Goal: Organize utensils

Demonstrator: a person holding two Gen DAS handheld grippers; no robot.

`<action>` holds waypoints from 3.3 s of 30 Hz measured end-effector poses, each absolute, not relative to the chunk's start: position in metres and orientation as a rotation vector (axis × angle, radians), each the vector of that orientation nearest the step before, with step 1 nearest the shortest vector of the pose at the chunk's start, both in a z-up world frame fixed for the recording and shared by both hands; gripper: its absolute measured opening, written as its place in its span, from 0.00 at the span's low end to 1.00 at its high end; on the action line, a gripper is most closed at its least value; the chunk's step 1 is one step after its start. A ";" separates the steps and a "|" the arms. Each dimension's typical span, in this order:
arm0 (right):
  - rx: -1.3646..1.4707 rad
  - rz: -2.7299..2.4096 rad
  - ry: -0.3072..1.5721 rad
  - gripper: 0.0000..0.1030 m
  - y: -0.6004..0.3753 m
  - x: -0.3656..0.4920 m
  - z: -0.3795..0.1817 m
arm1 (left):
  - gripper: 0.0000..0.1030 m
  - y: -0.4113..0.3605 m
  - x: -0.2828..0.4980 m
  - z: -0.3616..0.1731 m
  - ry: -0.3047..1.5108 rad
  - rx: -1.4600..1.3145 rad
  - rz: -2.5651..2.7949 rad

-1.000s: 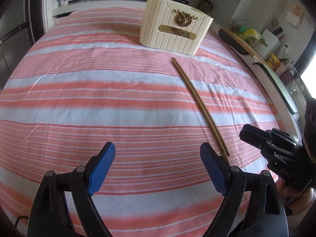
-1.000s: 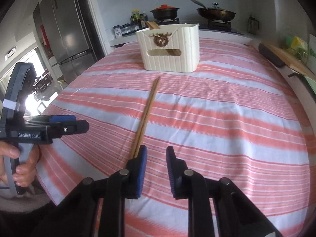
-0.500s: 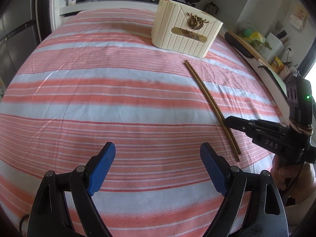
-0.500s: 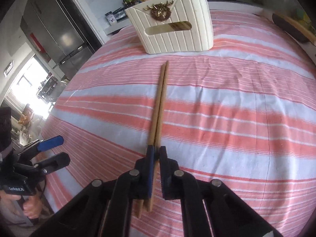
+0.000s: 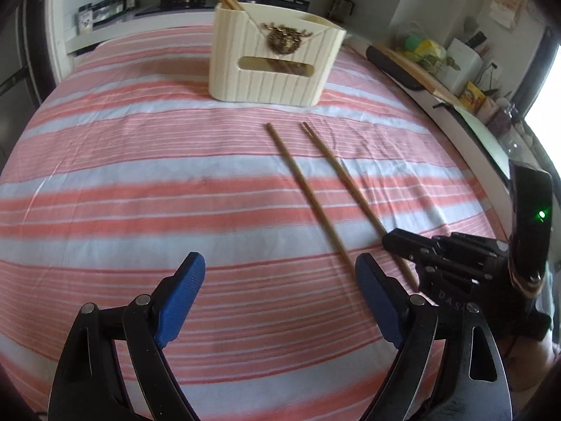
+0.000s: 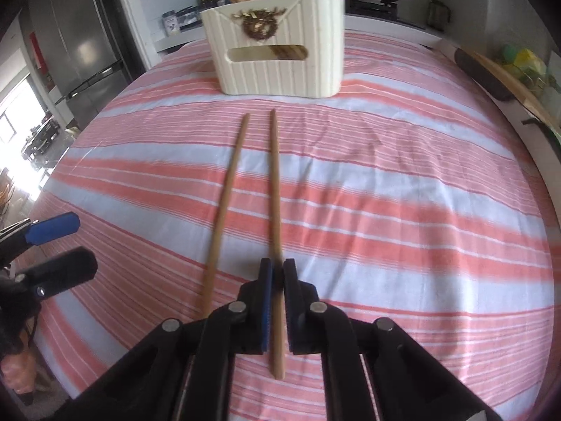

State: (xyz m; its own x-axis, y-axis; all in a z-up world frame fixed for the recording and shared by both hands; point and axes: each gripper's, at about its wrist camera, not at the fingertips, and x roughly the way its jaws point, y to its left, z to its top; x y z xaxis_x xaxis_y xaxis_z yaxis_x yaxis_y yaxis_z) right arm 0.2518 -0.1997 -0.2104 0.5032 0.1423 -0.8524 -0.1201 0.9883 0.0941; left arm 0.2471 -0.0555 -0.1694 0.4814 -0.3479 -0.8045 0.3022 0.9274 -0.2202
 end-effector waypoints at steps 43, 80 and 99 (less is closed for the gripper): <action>0.021 0.209 1.260 0.38 -0.263 0.232 -0.192 | 0.69 0.002 0.256 -0.185 1.121 0.233 -0.454; 0.013 0.286 0.612 0.06 -0.237 0.251 -0.053 | 0.04 0.017 0.246 -0.041 0.623 0.036 -0.507; 0.015 0.338 0.602 0.06 -0.231 0.261 -0.036 | 0.04 0.026 0.258 -0.027 0.604 -0.035 -0.512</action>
State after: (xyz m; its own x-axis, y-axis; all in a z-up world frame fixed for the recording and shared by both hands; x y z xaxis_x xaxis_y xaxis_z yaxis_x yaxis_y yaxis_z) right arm 0.2610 -0.2306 -0.0363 0.7711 0.3164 -0.5525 -0.3080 0.9449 0.1112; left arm 0.2575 0.0263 -0.0268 0.7024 -0.4701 -0.5344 0.4500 0.8750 -0.1783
